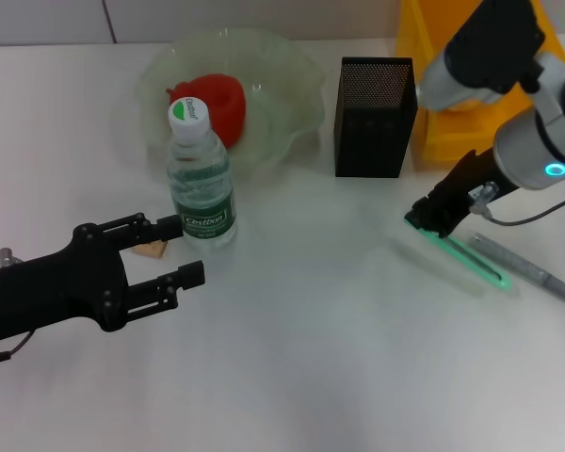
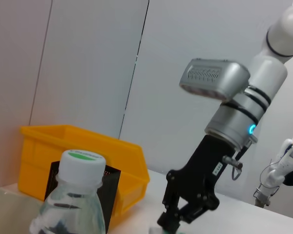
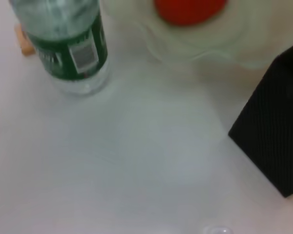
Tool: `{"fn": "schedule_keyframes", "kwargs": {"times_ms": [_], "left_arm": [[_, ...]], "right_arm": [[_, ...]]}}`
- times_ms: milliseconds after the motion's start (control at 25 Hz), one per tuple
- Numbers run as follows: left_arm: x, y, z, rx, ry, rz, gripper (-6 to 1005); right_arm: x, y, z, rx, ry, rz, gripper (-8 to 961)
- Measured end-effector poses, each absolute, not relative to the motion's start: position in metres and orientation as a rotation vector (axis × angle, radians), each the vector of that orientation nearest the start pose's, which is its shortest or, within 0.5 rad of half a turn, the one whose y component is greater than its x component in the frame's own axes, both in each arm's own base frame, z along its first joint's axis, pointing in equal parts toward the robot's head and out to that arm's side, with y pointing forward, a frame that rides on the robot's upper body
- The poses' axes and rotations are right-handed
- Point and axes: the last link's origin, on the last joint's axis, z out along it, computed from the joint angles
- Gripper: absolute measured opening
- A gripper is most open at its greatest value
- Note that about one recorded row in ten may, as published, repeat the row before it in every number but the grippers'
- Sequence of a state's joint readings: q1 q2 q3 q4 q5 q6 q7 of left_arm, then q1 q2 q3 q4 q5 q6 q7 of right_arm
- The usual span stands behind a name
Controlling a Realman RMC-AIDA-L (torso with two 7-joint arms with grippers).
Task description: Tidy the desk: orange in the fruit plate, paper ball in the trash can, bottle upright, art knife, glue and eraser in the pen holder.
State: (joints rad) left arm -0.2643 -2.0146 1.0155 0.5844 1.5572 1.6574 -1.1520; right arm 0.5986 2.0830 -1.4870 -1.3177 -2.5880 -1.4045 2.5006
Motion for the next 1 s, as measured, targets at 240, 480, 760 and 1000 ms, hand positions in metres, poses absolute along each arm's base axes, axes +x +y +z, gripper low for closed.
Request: {"fn": "schedule_keyframes", "kwargs": {"times_ms": [240,480,760,1000], "left_arm": [[-0.296,0.253,0.002,-2.661,-0.546,-0.966,665],[-0.295,0.252,0.0,-2.659,-0.542,-0.972,665],[-0.294,0.249,-0.005,-2.661,-0.552,-0.987,665],[-0.295,0.246,-0.01,-2.657,-0.556,-0.997,664]], "right_arm": [[0.162,0.359,0.015,-2.615,0.758,-0.081,85],[0.169,0.363,0.051,-2.528,0.722,0.622,85],[0.207,0.378,0.051,-2.272,0.732,1.133,84],[0.221,0.388,0.023,-2.097,0.693,1.261,83]]}}
